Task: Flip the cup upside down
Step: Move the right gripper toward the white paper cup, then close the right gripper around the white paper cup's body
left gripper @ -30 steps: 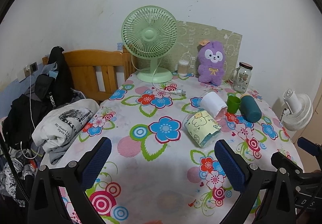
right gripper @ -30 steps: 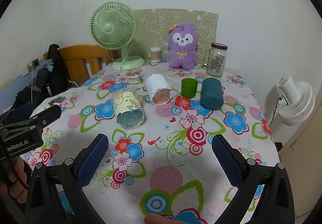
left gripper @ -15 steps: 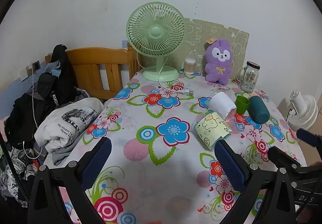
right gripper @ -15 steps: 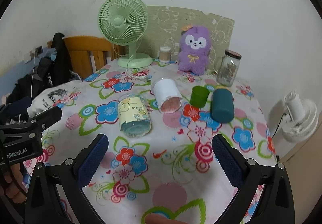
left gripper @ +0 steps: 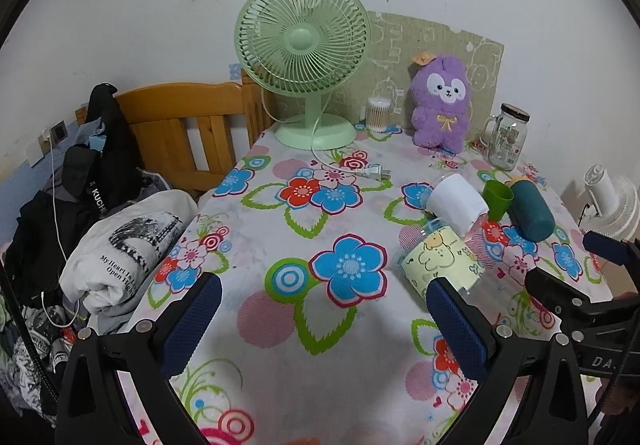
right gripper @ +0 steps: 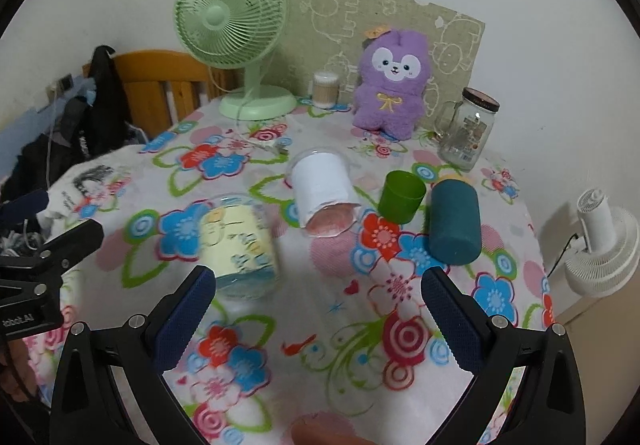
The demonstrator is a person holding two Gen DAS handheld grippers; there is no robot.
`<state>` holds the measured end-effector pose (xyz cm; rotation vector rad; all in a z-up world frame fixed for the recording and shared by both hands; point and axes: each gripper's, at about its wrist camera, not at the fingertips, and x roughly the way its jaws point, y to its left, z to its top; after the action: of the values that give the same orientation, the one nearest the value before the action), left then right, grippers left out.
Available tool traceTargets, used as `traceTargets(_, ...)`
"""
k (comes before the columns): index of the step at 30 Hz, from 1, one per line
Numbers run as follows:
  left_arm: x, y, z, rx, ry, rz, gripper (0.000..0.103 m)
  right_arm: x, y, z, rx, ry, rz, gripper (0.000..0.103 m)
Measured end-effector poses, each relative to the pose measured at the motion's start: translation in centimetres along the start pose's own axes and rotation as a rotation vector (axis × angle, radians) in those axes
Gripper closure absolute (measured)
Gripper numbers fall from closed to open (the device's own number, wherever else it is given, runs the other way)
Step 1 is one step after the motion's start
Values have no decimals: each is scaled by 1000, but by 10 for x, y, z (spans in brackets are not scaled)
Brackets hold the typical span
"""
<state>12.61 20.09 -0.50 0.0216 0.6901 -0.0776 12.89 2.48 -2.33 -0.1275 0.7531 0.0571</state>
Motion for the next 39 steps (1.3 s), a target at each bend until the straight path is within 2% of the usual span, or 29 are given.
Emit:
traceTargets(5,24,-1,8,1,48,-6,0,21,-6,11,-9,20,1,0)
traceTargets(11,49,1,19,-11,90,-9,0,47,-18,26,35,63,54,0)
traceTargets(16,68,4,31,-18,119,-15,0,62,-19,41,16,76,77,0)
traceTargets(28,123,0,53,35,230,-31,0,117,-14,69,-15,180,163,0)
traceTargets(34,146,8,57,9,281,-22,0,137,-18,79,-1,211,152,0)
traceTargets(39,156,13,59,-11,291,-4,0,155,-17,79,-31,236,113,0)
